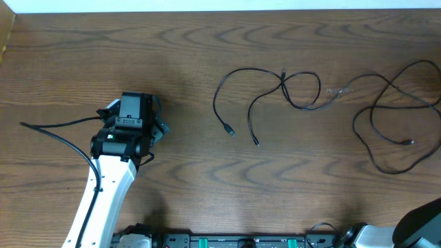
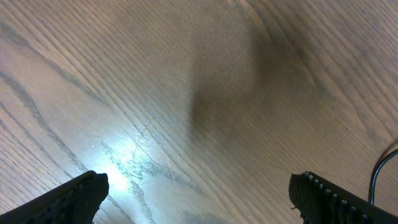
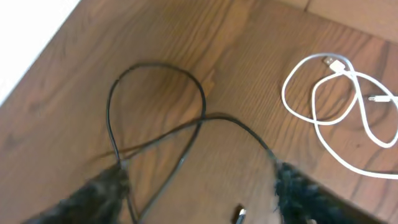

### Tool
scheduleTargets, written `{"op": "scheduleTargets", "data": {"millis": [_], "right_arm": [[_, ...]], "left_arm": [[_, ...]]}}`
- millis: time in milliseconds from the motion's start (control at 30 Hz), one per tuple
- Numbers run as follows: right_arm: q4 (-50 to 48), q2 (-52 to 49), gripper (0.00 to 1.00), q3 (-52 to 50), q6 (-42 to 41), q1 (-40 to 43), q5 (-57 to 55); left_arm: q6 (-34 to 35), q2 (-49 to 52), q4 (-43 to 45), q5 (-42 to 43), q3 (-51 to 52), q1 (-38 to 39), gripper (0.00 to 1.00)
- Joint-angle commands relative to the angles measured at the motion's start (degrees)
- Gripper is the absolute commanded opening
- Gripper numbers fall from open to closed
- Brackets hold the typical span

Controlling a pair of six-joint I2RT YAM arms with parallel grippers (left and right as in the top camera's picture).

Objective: Untangle cables

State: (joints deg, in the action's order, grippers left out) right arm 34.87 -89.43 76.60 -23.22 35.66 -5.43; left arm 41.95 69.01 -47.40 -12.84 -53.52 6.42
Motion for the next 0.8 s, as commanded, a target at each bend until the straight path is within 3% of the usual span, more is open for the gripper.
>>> {"op": "scheduleTargets", "data": {"millis": [0,133,300,633,767], "right_arm": [[-0.17,-0.98,0.79,0.09,7.32,0.24,10.71],[-0.37,-1.01,0.84,0.07,20.13,-0.68,28.92],[-0.11,-1.75,0.90,0.04,29.77,-3.91,37.90],[-1.07,-10.25,0.92,-0.02,32.70,-15.76,37.94],[-3.17,-18.03,0.84,-0.02,32.06,-21.44,41.07]], "left_arm": [[-0.37,0.22,-0.13,-1.38,-1.07,-0.24,0.98],[-0.35,0.22,-0.13,-1.38,-1.07,-0.24,0.98],[-0.35,0.22,-0.13,-1.38,-1.07,-0.24,0.98],[-0.37,0.22,-0.13,-1.38,-1.07,-0.24,0.98],[-0.37,0.22,-0.13,-1.38,-1.07,-0.24,0.98]]}}
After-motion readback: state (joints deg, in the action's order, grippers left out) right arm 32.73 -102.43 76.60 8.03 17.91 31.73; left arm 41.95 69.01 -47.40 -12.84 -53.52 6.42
